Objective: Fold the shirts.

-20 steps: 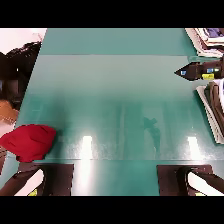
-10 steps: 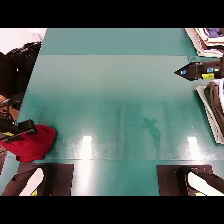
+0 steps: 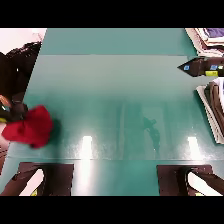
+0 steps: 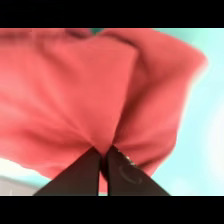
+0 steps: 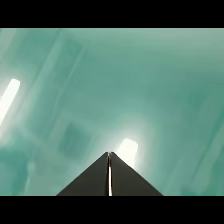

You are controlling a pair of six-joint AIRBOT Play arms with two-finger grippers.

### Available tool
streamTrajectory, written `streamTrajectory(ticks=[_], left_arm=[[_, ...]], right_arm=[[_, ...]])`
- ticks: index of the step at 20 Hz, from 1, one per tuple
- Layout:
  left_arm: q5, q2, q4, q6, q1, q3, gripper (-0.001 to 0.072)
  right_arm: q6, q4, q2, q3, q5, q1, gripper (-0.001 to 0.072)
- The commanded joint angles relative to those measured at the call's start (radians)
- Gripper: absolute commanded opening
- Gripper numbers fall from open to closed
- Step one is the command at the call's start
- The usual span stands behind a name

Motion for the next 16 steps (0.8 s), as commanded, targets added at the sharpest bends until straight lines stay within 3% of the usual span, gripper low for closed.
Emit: streamTrajectory(ticks=[1,6,11,16], left_arm=[[0.014,0.001,-0.026,-0.051,-0.168,0.37,0.0023],[0.137,0.0,0.02,-0.151,-0.452,0.701,0.0021],[0.22,-0.079,0.035,-0.201,-0.657,0.708,0.0021],[0.217,-0.33,0.037,-0.203,-0.905,0.708,0.0024]], right_arm=[[0.0,0.001,0.067,0.001,-0.14,0.001,0.0016],[0.0,-0.002,0.086,0.134,-0.18,0.001,0.0016],[0.0,-0.002,-0.012,0.347,-0.116,0.001,0.0016],[0.001,-0.002,-0.114,0.493,0.039,0.001,0.0016]])
